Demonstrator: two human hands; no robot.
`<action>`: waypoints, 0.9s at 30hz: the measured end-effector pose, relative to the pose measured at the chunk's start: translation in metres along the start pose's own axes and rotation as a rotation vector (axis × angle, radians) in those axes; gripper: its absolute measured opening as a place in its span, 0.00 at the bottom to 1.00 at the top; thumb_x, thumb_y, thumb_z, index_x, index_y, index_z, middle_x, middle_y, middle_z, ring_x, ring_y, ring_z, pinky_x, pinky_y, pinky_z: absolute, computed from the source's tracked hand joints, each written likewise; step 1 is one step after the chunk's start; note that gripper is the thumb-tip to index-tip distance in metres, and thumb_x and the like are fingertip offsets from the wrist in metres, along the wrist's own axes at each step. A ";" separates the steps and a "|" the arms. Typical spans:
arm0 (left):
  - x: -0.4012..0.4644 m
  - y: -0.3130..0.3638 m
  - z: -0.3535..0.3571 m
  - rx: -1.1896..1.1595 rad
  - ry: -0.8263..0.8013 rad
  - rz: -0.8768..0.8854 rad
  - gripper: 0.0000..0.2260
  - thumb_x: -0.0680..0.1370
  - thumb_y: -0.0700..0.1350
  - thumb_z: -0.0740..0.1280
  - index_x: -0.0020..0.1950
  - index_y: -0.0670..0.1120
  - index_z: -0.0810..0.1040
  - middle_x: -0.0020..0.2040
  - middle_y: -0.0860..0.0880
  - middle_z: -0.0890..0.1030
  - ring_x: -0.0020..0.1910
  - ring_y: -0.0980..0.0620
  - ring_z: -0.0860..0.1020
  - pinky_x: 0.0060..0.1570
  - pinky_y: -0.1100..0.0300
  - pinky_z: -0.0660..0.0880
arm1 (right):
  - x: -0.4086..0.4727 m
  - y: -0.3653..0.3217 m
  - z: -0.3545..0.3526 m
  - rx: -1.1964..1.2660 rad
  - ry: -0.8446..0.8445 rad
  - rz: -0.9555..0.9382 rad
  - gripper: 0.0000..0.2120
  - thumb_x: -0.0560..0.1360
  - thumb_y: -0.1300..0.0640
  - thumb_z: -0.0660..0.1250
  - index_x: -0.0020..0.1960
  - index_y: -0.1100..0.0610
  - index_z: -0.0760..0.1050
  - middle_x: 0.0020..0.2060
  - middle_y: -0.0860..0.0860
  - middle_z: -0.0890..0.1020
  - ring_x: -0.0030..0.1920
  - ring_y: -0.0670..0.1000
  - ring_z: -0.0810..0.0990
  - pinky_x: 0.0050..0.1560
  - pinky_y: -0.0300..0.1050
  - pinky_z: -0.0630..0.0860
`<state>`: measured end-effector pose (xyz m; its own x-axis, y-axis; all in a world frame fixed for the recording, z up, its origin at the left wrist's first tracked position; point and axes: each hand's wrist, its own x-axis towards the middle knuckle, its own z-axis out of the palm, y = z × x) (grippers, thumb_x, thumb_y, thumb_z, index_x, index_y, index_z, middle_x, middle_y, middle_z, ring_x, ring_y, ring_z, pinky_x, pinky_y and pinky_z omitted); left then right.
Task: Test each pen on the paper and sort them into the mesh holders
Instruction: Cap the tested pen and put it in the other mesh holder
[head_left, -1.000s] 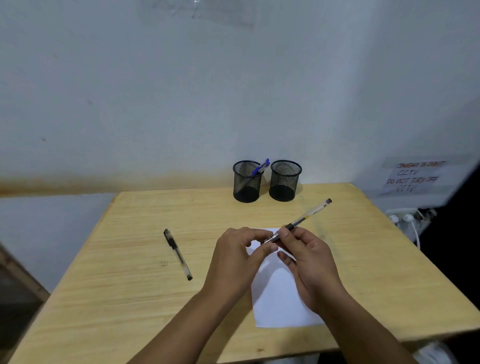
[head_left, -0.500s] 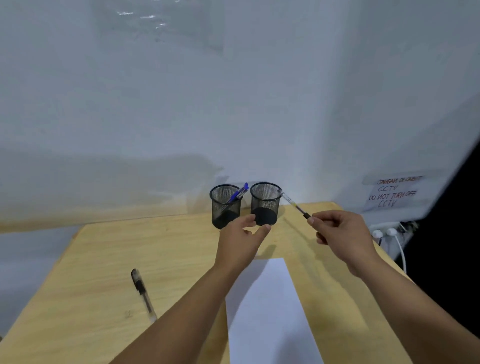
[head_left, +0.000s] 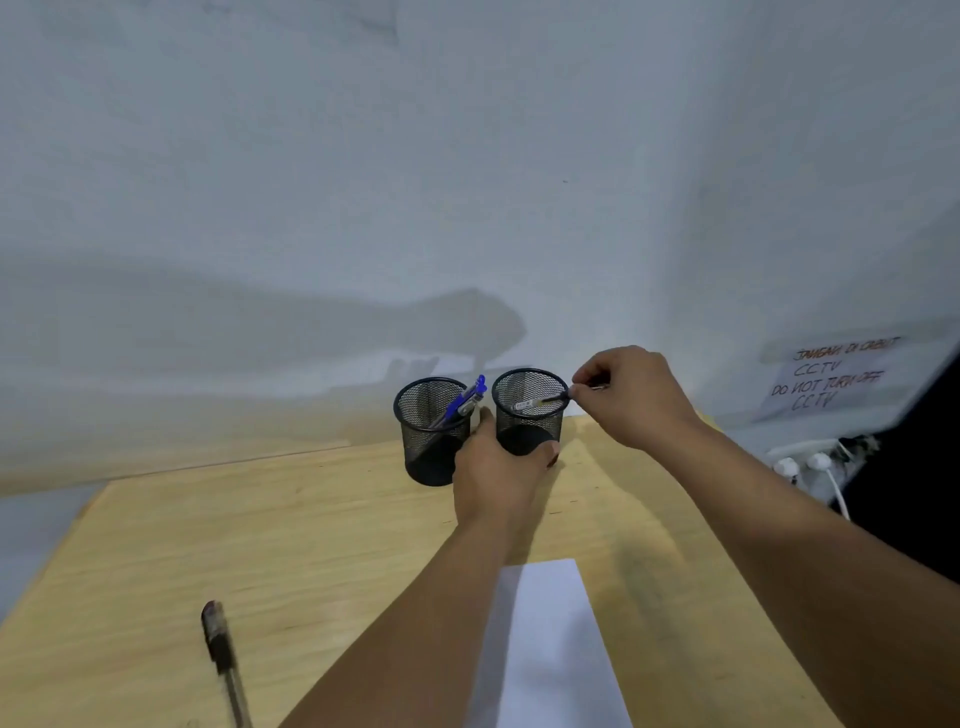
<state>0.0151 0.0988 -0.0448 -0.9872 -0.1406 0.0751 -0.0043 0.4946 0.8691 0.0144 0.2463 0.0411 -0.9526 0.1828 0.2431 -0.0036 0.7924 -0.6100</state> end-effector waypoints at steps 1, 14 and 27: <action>0.001 -0.001 0.002 0.001 0.009 0.007 0.21 0.66 0.58 0.76 0.54 0.51 0.76 0.52 0.52 0.83 0.53 0.51 0.80 0.47 0.60 0.73 | 0.004 -0.001 0.004 -0.009 -0.006 -0.014 0.01 0.72 0.56 0.73 0.42 0.52 0.83 0.38 0.48 0.83 0.43 0.49 0.82 0.37 0.38 0.70; 0.005 -0.006 0.005 -0.014 -0.004 0.064 0.21 0.71 0.55 0.74 0.61 0.51 0.77 0.54 0.52 0.83 0.54 0.51 0.80 0.54 0.56 0.76 | 0.013 0.001 0.035 -0.087 -0.012 -0.065 0.11 0.72 0.46 0.72 0.52 0.47 0.82 0.49 0.47 0.84 0.51 0.52 0.81 0.45 0.44 0.72; -0.044 -0.060 -0.101 0.023 -0.115 0.121 0.14 0.75 0.53 0.71 0.59 0.54 0.81 0.48 0.61 0.82 0.42 0.67 0.80 0.43 0.64 0.77 | -0.092 -0.020 0.054 0.161 0.070 -0.167 0.07 0.73 0.57 0.72 0.50 0.50 0.81 0.44 0.43 0.82 0.44 0.41 0.78 0.44 0.27 0.70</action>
<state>0.0751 -0.0112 -0.0508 -0.9925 0.0194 0.1207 0.1131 0.5214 0.8458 0.0858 0.1821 -0.0095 -0.9114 0.1016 0.3988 -0.2130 0.7128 -0.6683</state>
